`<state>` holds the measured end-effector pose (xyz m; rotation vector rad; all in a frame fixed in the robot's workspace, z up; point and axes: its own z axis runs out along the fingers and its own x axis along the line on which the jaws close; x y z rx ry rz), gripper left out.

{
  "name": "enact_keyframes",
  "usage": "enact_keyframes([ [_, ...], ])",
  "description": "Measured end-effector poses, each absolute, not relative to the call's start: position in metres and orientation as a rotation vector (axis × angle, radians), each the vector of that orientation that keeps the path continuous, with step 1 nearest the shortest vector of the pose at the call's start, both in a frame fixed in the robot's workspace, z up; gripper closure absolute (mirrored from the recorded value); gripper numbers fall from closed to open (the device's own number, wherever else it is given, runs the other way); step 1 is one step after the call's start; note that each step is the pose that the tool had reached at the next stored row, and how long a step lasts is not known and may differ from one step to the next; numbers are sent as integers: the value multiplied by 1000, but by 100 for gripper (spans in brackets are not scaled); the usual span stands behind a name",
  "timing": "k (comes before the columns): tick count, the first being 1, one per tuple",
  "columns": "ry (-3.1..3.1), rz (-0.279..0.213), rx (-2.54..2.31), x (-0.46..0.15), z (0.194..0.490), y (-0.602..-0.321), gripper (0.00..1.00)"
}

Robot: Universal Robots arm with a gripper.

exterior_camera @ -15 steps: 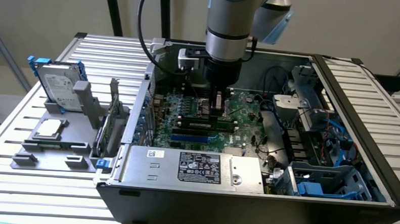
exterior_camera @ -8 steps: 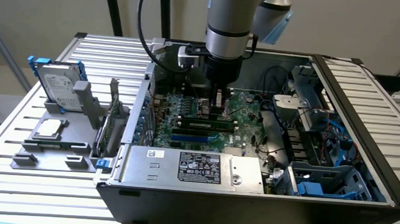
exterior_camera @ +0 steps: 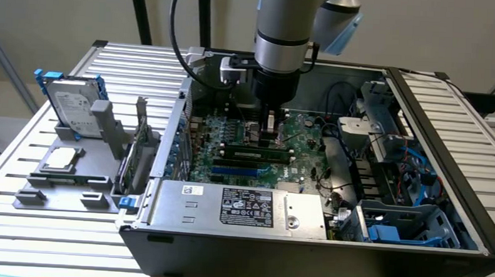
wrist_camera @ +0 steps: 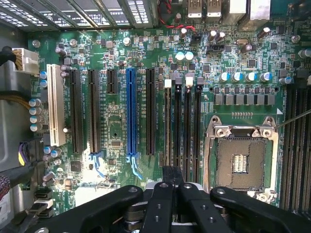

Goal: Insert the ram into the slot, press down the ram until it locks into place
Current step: 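Insert the ram into the slot, then press down the ram until it locks into place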

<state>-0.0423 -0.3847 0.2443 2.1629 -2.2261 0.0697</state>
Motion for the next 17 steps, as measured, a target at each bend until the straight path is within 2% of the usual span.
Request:
enact_keyframes([
  [17,-2228,67,2164,-47,244,-385,90],
])
